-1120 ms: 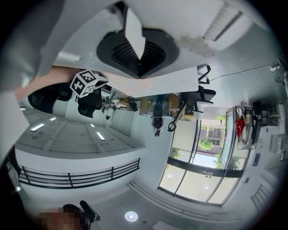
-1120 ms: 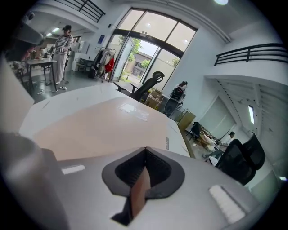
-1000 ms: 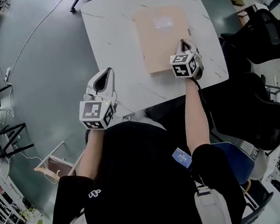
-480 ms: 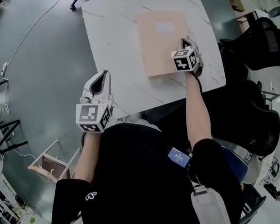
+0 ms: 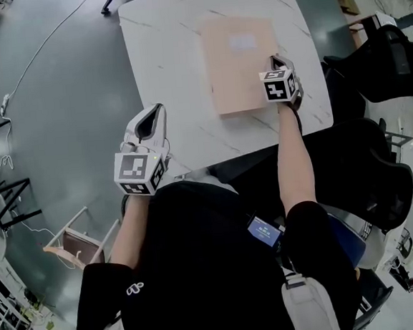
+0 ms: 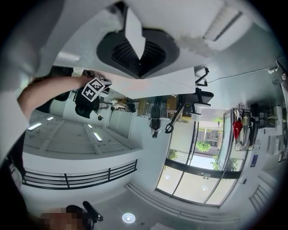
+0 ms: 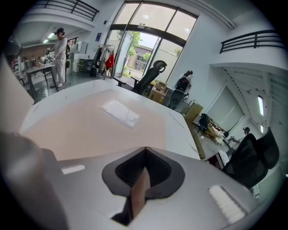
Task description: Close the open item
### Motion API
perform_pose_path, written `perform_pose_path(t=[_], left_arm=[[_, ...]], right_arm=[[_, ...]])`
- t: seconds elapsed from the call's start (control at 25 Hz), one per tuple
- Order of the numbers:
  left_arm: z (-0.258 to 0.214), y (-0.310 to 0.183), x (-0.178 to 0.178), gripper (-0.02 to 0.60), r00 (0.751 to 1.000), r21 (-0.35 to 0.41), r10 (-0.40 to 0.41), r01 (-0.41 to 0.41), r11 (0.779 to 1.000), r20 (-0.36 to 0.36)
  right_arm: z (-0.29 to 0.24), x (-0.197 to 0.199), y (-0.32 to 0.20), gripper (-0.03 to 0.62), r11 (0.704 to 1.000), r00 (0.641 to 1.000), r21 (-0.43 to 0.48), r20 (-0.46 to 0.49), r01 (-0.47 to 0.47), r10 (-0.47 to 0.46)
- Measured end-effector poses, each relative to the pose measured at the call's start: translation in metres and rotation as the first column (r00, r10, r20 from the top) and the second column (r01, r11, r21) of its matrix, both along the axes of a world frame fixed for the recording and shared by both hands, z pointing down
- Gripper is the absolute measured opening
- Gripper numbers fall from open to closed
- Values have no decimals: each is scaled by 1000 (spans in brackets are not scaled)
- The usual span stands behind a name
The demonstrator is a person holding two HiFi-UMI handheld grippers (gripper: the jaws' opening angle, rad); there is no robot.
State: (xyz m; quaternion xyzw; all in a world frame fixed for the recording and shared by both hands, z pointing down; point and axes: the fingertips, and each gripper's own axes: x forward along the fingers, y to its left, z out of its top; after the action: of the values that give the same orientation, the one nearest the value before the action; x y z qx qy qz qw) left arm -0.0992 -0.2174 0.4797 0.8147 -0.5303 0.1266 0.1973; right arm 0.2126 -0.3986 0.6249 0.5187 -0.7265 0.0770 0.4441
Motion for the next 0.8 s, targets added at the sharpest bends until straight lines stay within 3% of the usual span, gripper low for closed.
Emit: perform_pose_path(t=[0.2,0.36,0.6,0.8], left_arm=[[1,-3,-2,2,1000,1,-3,3,1000,-5],[-3,-3,-4,2,1000,12,1,-1,1000,-13],[-23,-4,-3,2,999,64,25,-23,998,-33],[-35,-7,-2,2,998,92,38,-34,995,-43]], right_arm=[[4,3,-2,-12,998,993,-24,101,-54,56],[6,2,1,-12,997,990,-36,121,-71,75],[-8,3,8,-11,987,956,-113,260,-111,137],[-49,-10,24,-9,991,930,17,349,-133,119]])
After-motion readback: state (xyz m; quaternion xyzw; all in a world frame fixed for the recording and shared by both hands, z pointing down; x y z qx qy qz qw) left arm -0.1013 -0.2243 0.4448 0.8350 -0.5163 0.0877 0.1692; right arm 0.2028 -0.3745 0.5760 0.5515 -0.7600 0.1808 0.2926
